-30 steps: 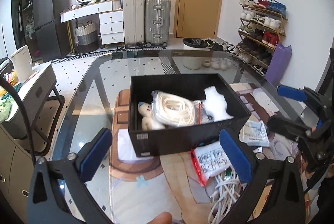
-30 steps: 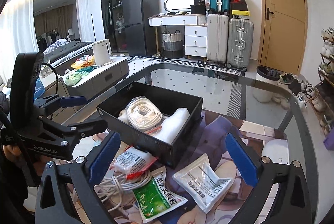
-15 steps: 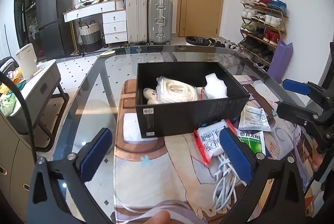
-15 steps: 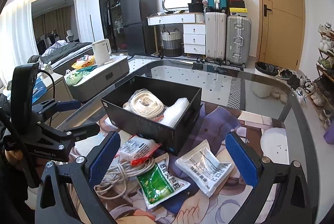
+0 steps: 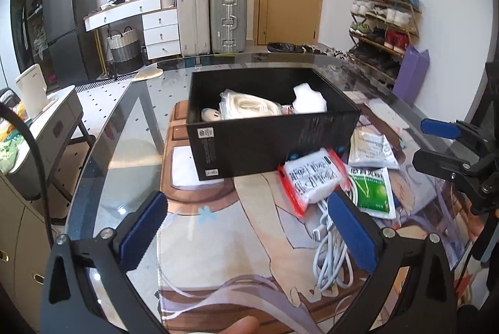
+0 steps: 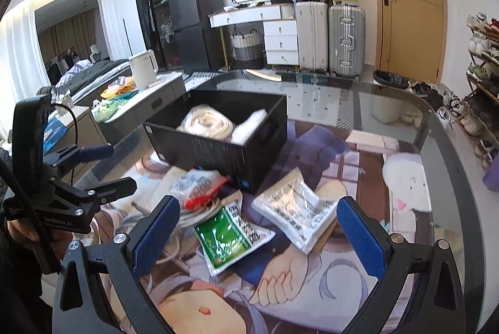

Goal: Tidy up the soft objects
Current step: 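Move both open tools toward the loose white cable and green packet, then grasp the loose white cable with the left tool while the right grasps the green packet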

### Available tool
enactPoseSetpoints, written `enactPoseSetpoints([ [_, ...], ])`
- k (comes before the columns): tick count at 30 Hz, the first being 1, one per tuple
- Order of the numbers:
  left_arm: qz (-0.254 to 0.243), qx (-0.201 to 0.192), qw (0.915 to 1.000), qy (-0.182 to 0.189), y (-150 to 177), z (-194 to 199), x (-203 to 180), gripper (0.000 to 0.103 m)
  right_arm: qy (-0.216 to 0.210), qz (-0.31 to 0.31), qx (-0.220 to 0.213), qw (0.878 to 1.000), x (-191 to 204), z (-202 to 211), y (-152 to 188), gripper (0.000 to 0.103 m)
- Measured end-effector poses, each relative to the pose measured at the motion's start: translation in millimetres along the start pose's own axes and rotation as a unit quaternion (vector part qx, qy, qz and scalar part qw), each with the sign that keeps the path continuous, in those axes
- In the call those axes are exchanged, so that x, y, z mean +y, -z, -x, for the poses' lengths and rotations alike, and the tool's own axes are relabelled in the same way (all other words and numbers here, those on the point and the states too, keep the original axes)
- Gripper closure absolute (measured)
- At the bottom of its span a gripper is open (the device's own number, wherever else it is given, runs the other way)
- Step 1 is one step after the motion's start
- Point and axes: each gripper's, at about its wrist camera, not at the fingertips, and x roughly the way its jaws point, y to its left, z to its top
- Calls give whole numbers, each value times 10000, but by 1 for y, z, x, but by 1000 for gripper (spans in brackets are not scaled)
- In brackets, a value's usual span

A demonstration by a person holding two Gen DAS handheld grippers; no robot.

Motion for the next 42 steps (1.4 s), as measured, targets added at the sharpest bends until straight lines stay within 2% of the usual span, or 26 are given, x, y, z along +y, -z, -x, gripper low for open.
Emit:
enactPoseSetpoints([
  [10,-230,91,9997,73,2,0,-13,0,-43,340,583,9977,12,-21,13,1],
  [16,-332,230,9988,284,6,-4,-20,0,-205,581,771,9951,23,-33,16,1],
  [25,-385,366,9972,534,7,-7,-27,0,-132,895,992,9909,28,-48,16,1],
  [30,-456,443,9958,663,9,-10,-33,0,-200,1130,1073,9876,30,-53,16,7],
  [34,-416,539,9950,728,9,-14,-33,0,-303,1288,1156,9844,35,-58,18,18],
  [42,-271,760,9928,891,10,-21,-26,0,-263,1532,1176,9808,37,-64,15,19],
])
